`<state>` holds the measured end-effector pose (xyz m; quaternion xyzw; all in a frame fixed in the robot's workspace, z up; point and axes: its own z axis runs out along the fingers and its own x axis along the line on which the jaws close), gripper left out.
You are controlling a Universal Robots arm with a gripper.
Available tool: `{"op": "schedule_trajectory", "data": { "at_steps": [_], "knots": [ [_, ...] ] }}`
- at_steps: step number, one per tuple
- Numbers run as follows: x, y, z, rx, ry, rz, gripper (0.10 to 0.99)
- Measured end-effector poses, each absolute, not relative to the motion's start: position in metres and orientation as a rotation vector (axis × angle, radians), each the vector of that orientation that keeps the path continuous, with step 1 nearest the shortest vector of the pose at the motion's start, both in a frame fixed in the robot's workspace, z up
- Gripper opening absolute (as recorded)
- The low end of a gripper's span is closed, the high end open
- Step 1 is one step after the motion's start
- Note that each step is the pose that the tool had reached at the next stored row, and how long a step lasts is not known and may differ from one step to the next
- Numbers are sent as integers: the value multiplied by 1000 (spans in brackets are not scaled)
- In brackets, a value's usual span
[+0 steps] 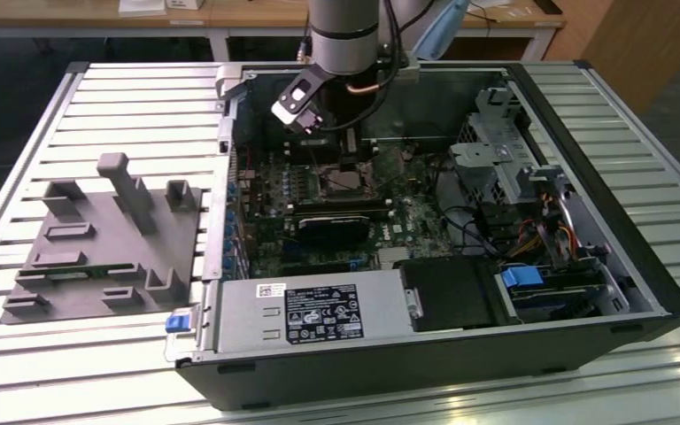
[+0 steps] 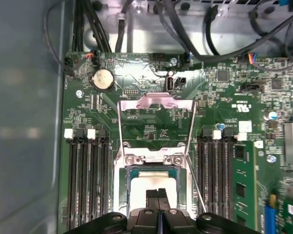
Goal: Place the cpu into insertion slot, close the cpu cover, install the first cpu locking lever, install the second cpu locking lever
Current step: 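Place the cpu into insertion slot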
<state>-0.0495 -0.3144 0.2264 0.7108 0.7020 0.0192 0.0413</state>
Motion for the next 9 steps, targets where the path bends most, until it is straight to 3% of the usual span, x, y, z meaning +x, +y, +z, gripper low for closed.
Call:
{"op": "schedule_trajectory", "data": {
  "at_steps": [9],
  "knots": [
    [-50, -314, 247, 2174, 2147, 59, 106]
  ]
}}
